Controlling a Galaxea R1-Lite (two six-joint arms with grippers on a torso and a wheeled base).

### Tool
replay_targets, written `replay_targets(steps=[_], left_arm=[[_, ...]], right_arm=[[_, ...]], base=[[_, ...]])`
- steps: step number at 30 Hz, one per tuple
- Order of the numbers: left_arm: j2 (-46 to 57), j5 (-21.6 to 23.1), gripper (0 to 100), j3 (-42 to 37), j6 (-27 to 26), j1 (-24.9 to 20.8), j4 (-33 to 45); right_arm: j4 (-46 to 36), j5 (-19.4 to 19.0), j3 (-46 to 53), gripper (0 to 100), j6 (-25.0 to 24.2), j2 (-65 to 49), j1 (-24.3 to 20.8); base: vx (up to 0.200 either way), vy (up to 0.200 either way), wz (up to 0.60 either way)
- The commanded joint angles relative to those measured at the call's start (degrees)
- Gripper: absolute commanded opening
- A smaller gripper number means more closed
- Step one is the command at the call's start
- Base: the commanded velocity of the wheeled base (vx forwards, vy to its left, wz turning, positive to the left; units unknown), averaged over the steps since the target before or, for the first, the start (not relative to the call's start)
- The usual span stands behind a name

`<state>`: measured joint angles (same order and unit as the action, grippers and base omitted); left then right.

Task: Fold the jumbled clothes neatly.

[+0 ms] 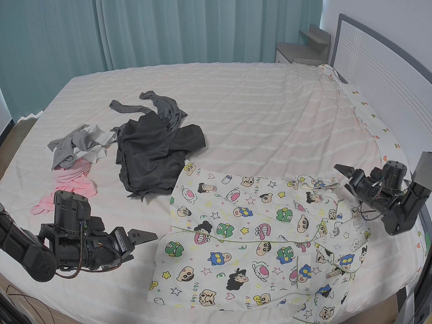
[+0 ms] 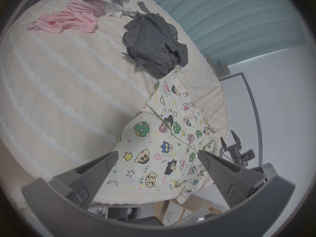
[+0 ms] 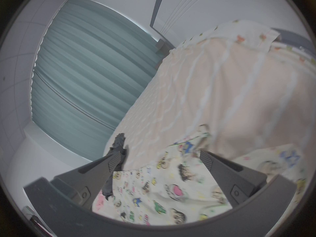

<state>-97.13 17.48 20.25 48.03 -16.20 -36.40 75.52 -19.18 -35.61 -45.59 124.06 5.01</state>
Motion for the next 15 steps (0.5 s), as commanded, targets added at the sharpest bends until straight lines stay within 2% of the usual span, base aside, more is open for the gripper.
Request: replay_targets(steps=[1,2,5,9,15], left_arm=[[0.1,0.4,100,-0.4,0.0,-0.1,-0.1],[0.0,0.4,100,-0.6,0.0,-0.1,-0.2],[-0.1,0.4,100,-0.5,0.0,-0.1,-0.2],[-0.4,0.3,100,-0.6,0.0,-0.3,-0.2],[-0.5,0.3,100,-0.7,0.0,-0.2,-0.2]], right_arm=[[-8.2,0.6,-16.6,100,-9.2,11.2,-8.1],[-9.3,0.6,-18.7,100,-12.1,11.6,-8.3],[-10.1,0.6,-19.1,100,-14.6,11.6,-9.5],[-10.8,1.2,-20.4,100,-14.5,13.9,-11.5],[-10.9,3.9,-22.4,100,-14.3,15.2,-11.3]], base=[[0.0,0.0,0.0],[0.0,0.0,0.0],[0.0,0.0,0.0],[0.0,0.0,0.0],[0.0,0.0,0.0]])
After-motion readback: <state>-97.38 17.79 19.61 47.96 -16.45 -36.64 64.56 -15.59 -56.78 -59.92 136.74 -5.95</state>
